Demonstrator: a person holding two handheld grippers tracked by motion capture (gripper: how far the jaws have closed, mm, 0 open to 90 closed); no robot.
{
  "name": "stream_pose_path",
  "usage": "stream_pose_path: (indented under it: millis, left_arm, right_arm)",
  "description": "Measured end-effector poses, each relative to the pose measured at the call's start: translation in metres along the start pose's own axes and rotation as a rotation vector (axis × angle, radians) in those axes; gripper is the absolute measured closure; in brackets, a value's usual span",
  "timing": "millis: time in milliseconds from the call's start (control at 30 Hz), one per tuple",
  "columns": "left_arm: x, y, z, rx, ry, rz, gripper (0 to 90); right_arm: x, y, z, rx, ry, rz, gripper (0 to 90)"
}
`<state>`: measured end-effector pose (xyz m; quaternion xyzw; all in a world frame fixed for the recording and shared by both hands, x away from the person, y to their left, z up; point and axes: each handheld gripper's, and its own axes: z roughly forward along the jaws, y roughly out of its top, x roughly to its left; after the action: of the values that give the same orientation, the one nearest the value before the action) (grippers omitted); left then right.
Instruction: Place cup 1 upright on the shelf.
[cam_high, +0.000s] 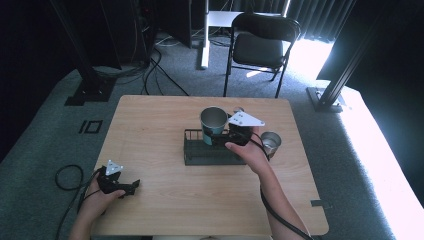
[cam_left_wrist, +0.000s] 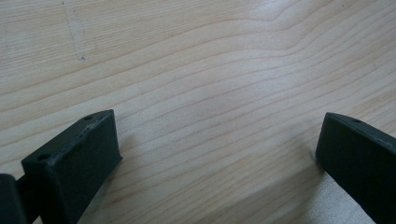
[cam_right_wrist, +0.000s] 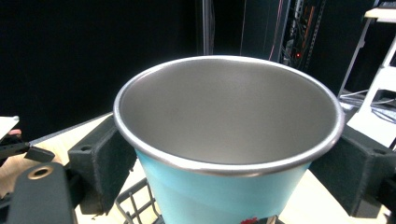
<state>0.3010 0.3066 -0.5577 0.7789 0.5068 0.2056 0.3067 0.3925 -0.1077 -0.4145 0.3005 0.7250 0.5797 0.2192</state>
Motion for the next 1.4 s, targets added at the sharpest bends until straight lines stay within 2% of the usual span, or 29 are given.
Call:
stream_pose_path:
  millis: [333,667,933,1067,1200,1400]
  left_arm:
    - [0.000,0.000,0.000,-0.001,0.000,-0.001,0.3]
    - [0.000,0.000,0.000,-0.001,0.000,-0.001,0.3]
    - [0.000,0.000,0.000,0.001,0.000,0.000,0.3]
    - [0.000,0.000,0.000,0.001,0.000,0.000,0.3]
    - [0.000,0.000,0.000,0.001,-0.001,-0.001,0.3]
    - [0.000,0.000,0.000,0.001,0.000,-0.001,0.3]
  right_arm:
    - [0.012,-0.015,0.029,0.030,0.001,0.000,12.6]
    - [0.021,-0.030,0.049,0.061,-0.001,0.009,12.6]
    - [0.023,-0.041,0.057,0.065,-0.009,0.033,12.6]
    - [0.024,-0.045,0.060,0.077,-0.017,0.026,12.6]
    - [0.025,-0.049,0.062,0.088,-0.004,0.043,12.6]
    - [0.028,-0.052,0.062,0.085,-0.003,0.024,12.5]
